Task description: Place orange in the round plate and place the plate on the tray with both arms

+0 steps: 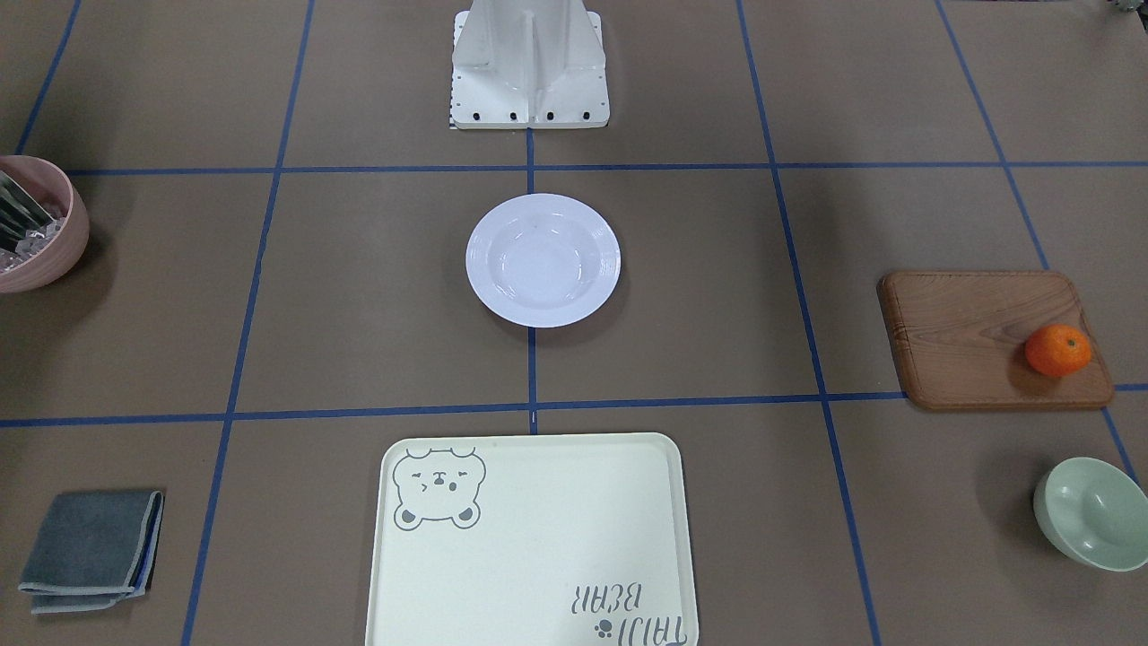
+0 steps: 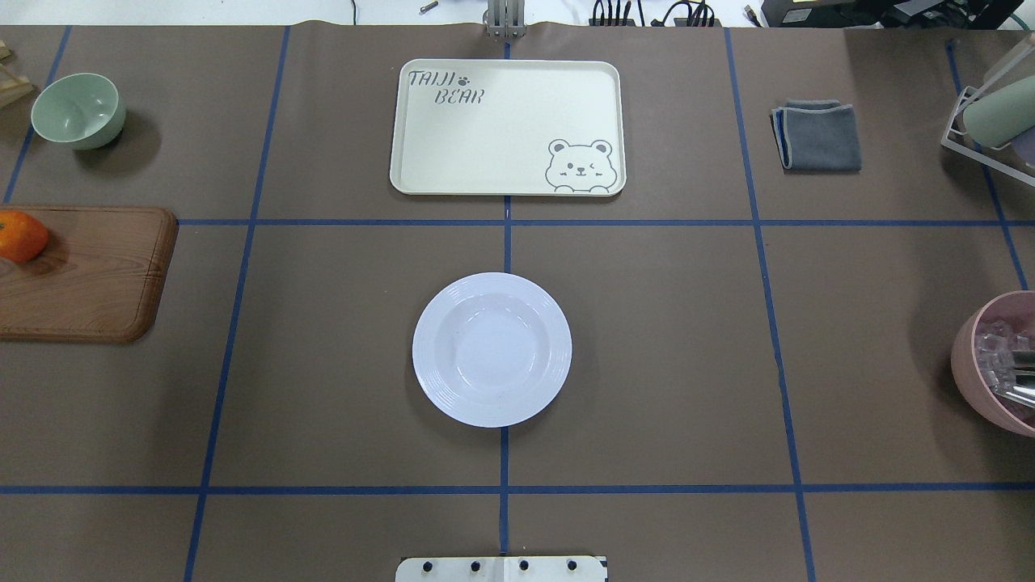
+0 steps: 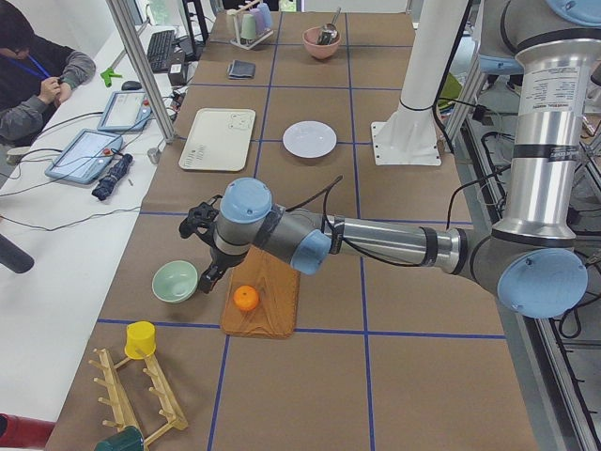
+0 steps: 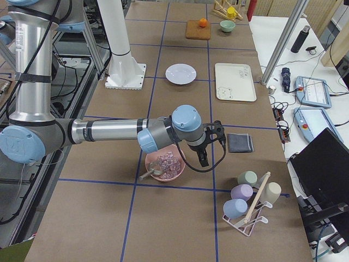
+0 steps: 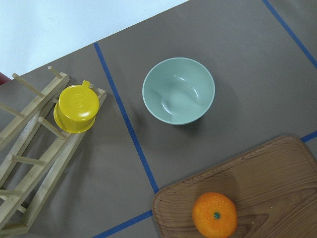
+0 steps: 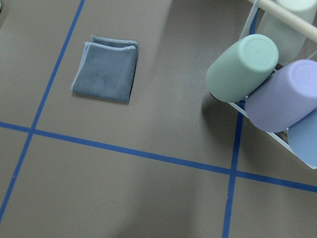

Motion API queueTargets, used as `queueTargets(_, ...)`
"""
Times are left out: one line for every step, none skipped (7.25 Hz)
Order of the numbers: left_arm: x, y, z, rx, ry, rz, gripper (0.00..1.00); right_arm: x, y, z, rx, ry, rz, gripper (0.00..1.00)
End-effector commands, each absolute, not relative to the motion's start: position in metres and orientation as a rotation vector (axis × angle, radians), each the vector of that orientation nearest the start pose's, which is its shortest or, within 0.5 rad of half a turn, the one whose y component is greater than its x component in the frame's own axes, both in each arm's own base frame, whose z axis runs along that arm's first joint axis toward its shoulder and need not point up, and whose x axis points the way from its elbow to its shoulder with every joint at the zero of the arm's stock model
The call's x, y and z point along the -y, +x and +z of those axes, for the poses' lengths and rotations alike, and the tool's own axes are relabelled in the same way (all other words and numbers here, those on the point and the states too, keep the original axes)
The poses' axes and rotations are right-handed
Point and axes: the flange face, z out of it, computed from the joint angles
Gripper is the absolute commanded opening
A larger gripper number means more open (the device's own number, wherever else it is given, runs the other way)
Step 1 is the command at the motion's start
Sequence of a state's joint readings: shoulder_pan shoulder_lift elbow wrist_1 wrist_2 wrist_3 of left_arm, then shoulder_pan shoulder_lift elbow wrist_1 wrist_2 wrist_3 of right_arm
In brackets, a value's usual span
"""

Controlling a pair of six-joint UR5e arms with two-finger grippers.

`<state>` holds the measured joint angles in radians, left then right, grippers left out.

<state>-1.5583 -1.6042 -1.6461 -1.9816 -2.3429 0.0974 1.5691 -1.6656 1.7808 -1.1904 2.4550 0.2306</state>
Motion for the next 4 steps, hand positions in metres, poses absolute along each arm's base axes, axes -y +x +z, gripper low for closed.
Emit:
queueTargets(0.532,-0.023,0.590,-0.748,0.483,0.352,0.99,0.475,0.013,0.502,0.924,0.309,0.110,1.00)
queueTargets(0.534,-0.022,0.603,-0.749,0.465,0.346,0.99,0.475,-0.026,0.481,0.887,0.296,0.145,1.00)
queueTargets(0.534,-0.019,0.608,-0.752,0.450,0.340,0.99,0.470,-0.068,0.464,0.861,0.279,0.179,1.00)
queueTargets(0.534,0.010,0.615,-0.786,0.376,0.285,0.99,0.462,-0.108,0.452,0.844,0.264,0.203,1.00)
